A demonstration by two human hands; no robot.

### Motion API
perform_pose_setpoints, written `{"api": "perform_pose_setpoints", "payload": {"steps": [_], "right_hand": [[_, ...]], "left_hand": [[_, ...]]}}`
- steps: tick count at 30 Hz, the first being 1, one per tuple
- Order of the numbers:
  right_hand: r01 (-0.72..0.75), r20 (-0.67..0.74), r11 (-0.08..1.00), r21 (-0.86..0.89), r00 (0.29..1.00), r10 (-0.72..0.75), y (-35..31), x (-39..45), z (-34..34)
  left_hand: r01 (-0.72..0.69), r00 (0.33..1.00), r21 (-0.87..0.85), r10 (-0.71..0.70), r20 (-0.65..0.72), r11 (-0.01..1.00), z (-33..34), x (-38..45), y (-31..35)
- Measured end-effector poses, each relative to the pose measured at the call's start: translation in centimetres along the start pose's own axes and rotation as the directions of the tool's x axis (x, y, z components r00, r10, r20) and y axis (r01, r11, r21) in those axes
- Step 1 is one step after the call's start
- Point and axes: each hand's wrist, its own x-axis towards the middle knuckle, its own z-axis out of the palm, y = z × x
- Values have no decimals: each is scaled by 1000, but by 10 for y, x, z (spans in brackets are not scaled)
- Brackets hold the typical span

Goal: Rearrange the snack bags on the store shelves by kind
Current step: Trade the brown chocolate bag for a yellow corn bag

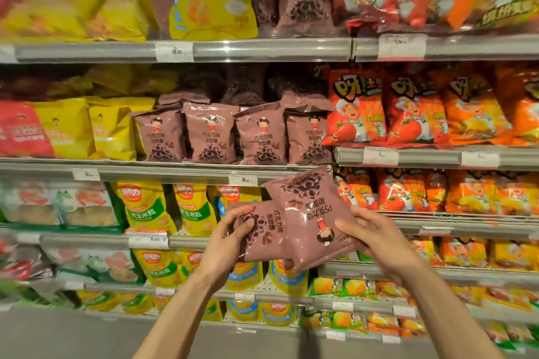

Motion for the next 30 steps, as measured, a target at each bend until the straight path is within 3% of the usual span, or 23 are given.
{"api": "perform_pose_setpoints", "payload": {"steps": [5,9,13,16,18,20,23,27,30], "right_hand": [[15,275,957,-289,959,68,-53,37,13],[13,327,902,-432,934,144,-67,61,32],[3,357,869,-494,912,200,-64,70,47],[-17,265,892,-452,952,153,-58,66,66],[-20,88,917,-398,994,60,-45,64,77],[-81,-49,944,-319,996,69,-29,59,89],[-208,25,972,-107,977,212,-7,52,106],[-166,56,985,-38,984,168,1,42,115],[-162,24,987,-16,987,162,4,42,115]], "left_hand": [[107,989,-104,-94,116,989,-22,2,33],[104,970,-75,-84,227,992,-34,-1,43],[77,973,-45,-65,221,996,-46,8,33],[112,975,-96,-91,201,989,-47,13,28],[104,988,-123,-88,131,987,-49,18,25],[76,995,-152,-65,75,986,-49,21,22],[40,998,-168,-31,57,985,-41,20,22],[-24,994,-112,35,103,993,-44,23,18],[21,985,-56,-11,173,998,-52,25,15]]}}
